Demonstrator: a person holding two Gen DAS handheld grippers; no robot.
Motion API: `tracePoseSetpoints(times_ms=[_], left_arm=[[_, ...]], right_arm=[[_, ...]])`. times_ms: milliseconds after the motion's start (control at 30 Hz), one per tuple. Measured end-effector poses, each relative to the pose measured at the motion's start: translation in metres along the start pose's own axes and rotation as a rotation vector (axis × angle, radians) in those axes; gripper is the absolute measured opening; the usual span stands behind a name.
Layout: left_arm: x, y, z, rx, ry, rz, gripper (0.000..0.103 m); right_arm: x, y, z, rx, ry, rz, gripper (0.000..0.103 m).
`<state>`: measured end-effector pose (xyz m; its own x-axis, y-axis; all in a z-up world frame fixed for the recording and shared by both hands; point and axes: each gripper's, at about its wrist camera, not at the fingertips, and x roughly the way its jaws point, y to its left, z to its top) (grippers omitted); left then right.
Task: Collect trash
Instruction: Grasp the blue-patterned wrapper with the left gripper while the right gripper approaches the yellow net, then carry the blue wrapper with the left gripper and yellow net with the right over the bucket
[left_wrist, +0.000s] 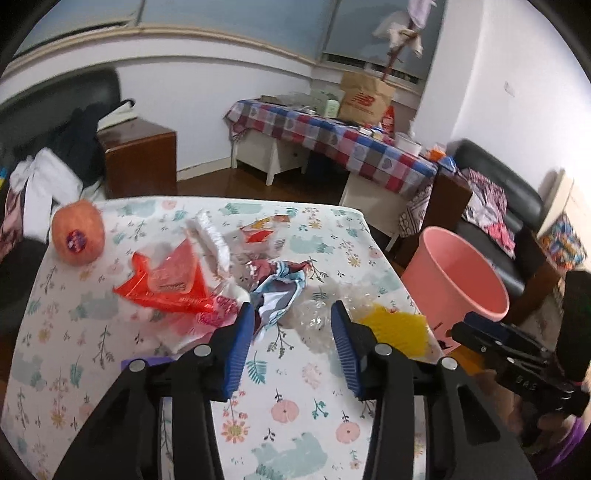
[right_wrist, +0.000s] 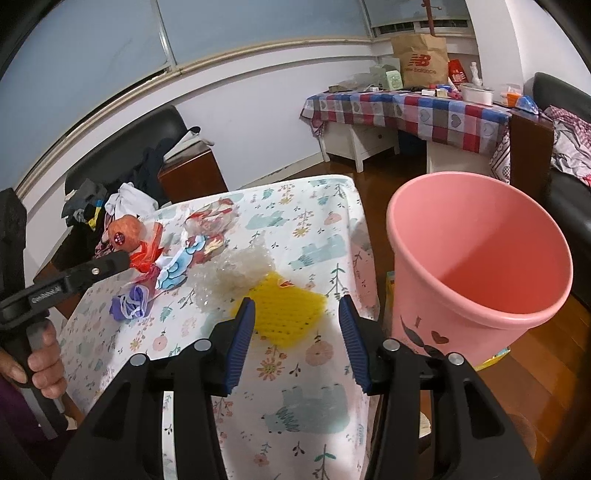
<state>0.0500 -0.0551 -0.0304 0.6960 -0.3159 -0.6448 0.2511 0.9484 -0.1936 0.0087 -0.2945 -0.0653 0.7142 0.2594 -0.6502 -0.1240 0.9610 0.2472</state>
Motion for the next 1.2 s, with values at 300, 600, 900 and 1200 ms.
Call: tracePoseSetpoints(times_ms=[300, 600, 900, 1200], left_arm=[[0.044, -0.007, 0.008, 0.112, 0.042, 0.062, 0.043], [0.067, 0.004, -0.002, 0.122, 0.099, 0.065, 0.009], [0.032, 0.021, -0.002, 0.022, 0.043, -0.001, 0.005], [0.004, 0.029, 0.001, -0.04, 0.002, -0.052, 0.003]], right_arm=[[0.006, -0.004, 0.0, 0.023, 0.02, -0.001, 0.048], [0.017, -0.007, -0.001, 0.032, 0.048, 0.013, 0.048], [0.031, -0.006, 0.006, 0.028, 0.069, 0.037, 0.048], [0.064, -0.006, 0.019, -0.016, 0.159, 0.044, 0.048]])
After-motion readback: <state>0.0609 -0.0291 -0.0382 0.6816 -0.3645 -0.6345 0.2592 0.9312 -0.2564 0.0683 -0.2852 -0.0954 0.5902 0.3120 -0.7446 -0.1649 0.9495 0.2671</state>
